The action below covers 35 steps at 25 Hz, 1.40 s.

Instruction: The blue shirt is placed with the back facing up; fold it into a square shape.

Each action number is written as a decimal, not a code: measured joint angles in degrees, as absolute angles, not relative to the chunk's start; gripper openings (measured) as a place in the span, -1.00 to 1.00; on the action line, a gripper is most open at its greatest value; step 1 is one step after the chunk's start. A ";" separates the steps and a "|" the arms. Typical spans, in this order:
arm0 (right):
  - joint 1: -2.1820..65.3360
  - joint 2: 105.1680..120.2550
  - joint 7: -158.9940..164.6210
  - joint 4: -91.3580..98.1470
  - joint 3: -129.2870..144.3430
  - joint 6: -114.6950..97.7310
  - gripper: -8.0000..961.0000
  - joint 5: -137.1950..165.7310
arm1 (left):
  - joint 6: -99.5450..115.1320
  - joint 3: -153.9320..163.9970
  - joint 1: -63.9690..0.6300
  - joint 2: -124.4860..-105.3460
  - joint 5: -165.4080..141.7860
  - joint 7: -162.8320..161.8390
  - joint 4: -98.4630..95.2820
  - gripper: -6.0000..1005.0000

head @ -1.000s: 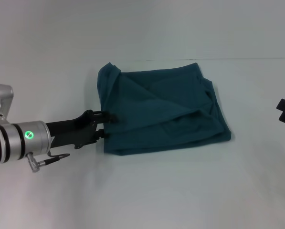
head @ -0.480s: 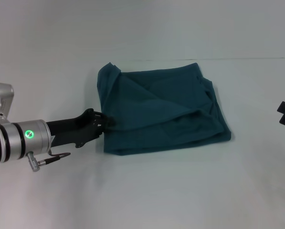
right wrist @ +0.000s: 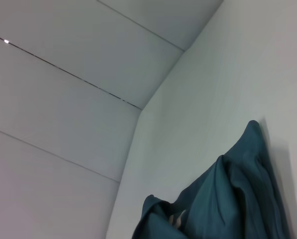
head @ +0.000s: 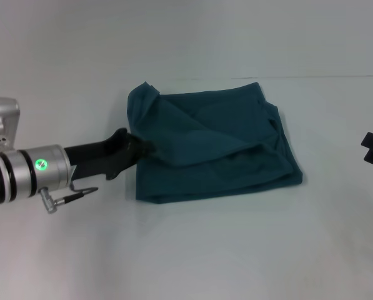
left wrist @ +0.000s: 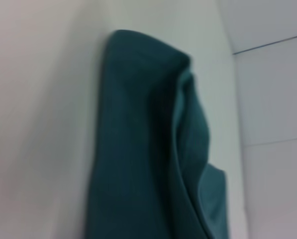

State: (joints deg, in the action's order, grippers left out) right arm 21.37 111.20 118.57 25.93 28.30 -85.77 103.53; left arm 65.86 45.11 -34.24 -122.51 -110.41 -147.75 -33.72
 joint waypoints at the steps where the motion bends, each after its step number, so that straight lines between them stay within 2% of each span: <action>1: 21.35 111.19 118.57 25.93 28.30 -85.74 0.43 103.53 | 66.20 45.11 -34.51 -122.51 -109.84 -147.54 -33.77 -0.88; 2: 21.34 111.20 118.57 25.93 28.30 -85.68 0.43 103.53 | 66.77 45.10 -35.15 -122.51 -108.87 -147.10 -33.80 -0.93; 10: 21.75 111.18 118.49 25.93 28.67 -85.39 0.43 103.53 | 67.88 45.10 -40.96 -122.20 -103.92 -145.56 -33.82 -0.93; 19: 21.86 111.39 118.16 25.87 28.74 -85.15 0.43 103.53 | 59.15 45.43 -47.01 -123.82 -100.37 -143.19 -32.05 -0.93; 35: 22.15 111.96 118.18 25.84 28.83 -84.01 0.43 104.14 | 49.04 47.05 -55.62 -124.22 -100.19 -136.96 -23.41 -0.92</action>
